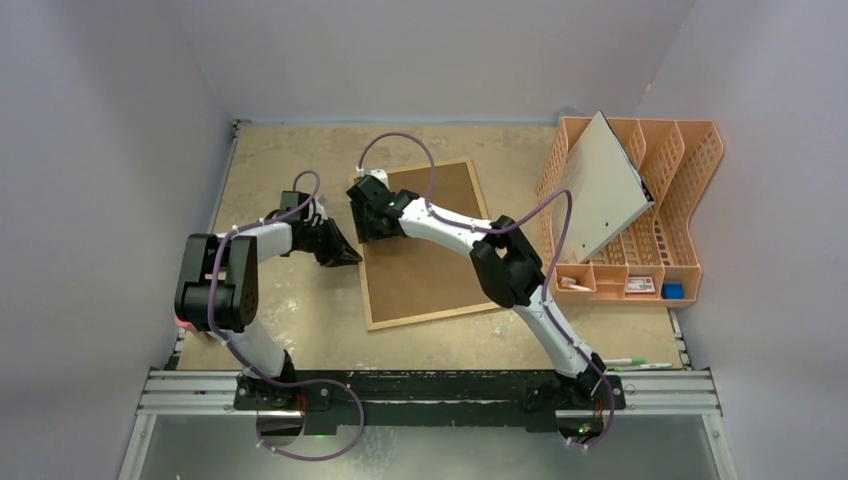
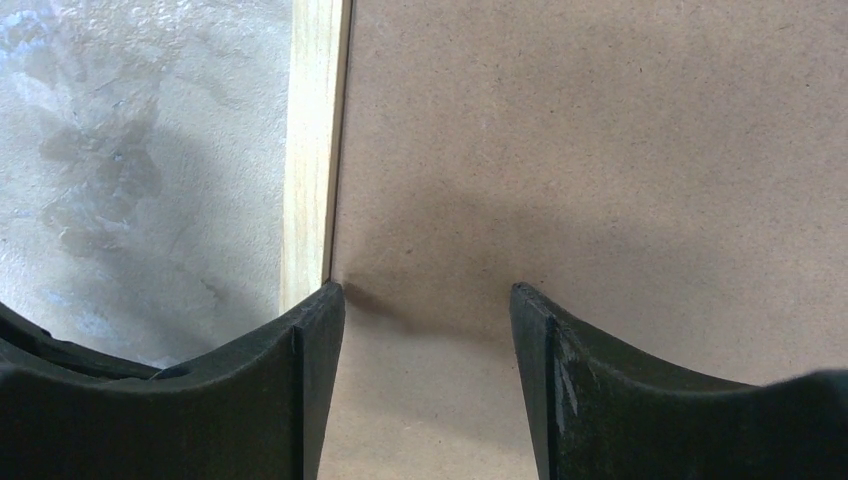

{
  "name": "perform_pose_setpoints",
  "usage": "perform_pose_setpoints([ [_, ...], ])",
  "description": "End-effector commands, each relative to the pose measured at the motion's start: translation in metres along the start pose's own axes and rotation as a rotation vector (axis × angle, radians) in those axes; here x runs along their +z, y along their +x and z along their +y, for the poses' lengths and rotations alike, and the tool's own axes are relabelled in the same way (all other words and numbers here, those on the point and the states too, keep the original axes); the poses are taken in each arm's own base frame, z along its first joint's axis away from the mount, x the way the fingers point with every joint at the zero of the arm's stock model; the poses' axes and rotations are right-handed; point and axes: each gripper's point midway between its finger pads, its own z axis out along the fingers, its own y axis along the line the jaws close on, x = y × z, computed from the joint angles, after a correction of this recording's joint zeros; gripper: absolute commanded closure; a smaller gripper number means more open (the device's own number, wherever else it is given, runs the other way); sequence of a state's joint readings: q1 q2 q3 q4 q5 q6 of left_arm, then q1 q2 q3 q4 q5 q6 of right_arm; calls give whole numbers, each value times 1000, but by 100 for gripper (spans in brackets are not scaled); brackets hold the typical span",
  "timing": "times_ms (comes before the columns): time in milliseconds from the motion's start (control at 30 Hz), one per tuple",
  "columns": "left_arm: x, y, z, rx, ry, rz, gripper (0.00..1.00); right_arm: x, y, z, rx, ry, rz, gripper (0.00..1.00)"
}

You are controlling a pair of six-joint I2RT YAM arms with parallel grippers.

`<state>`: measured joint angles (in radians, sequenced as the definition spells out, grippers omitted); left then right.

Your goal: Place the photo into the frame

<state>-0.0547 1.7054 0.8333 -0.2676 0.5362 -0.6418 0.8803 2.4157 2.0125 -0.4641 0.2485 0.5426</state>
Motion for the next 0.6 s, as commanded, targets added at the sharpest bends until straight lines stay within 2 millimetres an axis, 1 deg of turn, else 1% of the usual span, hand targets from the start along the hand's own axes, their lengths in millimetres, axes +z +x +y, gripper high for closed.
perform_pose_setpoints([
  [0, 6, 50, 63, -44, -239, 142, 96, 51, 157, -78, -60, 264, 443, 36],
  [133, 7, 50, 63, -45, -238, 144, 96, 54, 163, -80, -67, 281, 454, 37],
  [200, 7, 50, 63, -45, -238, 144, 96, 54, 160, -75, -57, 259, 446, 36],
  [267, 7, 50, 63, -43, -239, 144, 96, 46, 162, -65, -40, 200, 467, 35],
  [400, 6, 50, 63, -44, -241, 144, 96, 41, 154, -49, -25, 89, 454, 32],
  [567, 6, 49, 63, -42, -242, 142, 96, 43, 149, -46, 6, 69, 455, 30],
])
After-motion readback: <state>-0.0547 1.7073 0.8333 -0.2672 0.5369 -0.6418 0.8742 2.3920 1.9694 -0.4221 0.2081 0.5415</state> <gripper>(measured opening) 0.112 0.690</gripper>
